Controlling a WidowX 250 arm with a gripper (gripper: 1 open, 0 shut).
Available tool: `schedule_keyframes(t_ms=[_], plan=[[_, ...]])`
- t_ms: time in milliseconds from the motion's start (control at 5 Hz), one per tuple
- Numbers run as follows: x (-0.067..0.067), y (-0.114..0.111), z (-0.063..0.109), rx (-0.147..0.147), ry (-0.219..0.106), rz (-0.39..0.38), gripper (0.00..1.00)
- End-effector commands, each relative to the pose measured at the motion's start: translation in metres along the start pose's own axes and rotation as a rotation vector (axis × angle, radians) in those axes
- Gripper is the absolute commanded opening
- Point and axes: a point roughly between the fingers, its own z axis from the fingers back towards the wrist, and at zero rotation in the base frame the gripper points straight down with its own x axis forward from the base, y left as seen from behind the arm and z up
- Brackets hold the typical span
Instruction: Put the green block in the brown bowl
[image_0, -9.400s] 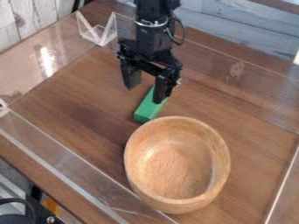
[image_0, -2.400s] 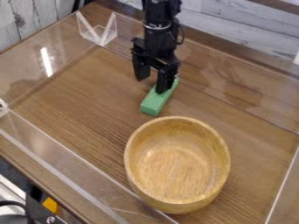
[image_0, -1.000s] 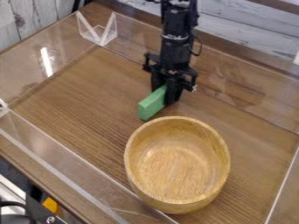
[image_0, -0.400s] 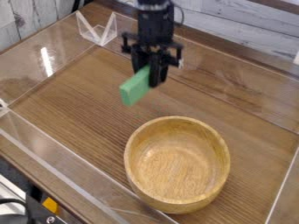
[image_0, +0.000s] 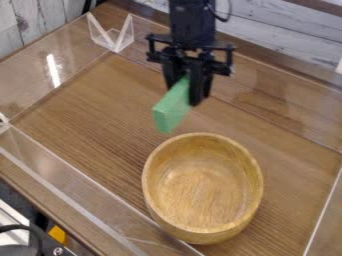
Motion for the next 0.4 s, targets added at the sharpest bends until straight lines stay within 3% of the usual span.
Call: schedule_keyframes(t_ms=[0,200], plan=[[-0.021,-0.033,0.0,0.014,-0.003,-0.104,0.0],[-0.032,-0.055,-0.013,0.031,0.03,-0.171,0.0]])
